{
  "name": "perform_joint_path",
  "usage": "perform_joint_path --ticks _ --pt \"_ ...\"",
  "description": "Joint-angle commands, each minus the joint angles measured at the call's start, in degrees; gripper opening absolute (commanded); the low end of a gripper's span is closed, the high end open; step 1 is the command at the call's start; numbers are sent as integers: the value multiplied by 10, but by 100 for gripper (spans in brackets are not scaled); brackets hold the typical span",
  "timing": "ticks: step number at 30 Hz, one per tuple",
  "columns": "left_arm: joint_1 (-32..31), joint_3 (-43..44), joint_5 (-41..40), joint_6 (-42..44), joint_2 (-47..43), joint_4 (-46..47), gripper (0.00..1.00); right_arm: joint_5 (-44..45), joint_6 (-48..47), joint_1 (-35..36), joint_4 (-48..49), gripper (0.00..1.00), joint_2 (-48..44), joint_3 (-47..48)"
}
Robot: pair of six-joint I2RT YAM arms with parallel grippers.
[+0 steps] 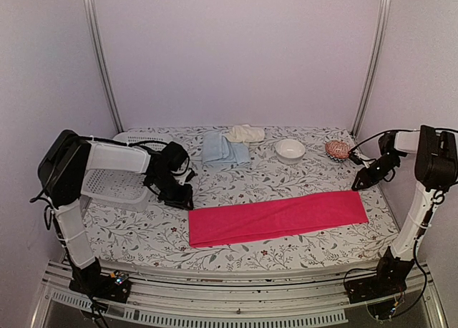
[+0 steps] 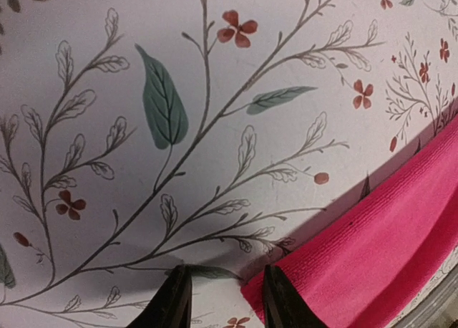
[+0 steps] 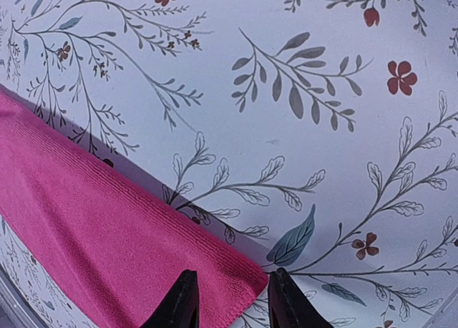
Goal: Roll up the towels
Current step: Pick up the towel from the center of the board.
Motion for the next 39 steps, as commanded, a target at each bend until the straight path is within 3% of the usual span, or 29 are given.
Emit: perform_joint_path --ticks 1,13,22,34,39 --pt "18 -15 27 9 -4 8 37 -44 1 -2 -7 35 25 20" --pt "30 -42 99 26 -39 52 41 -35 -4 -2 -8 35 44 14" --pt "28 -64 110 44 -28 62 42 23 3 -4 24 36 20 2" --pt "9 -63 84 78 -20 64 26 41 -7 -4 28 34 33 -24" --pt "3 -47 67 85 -15 69 14 22 -10 -4 23 23 41 -31"
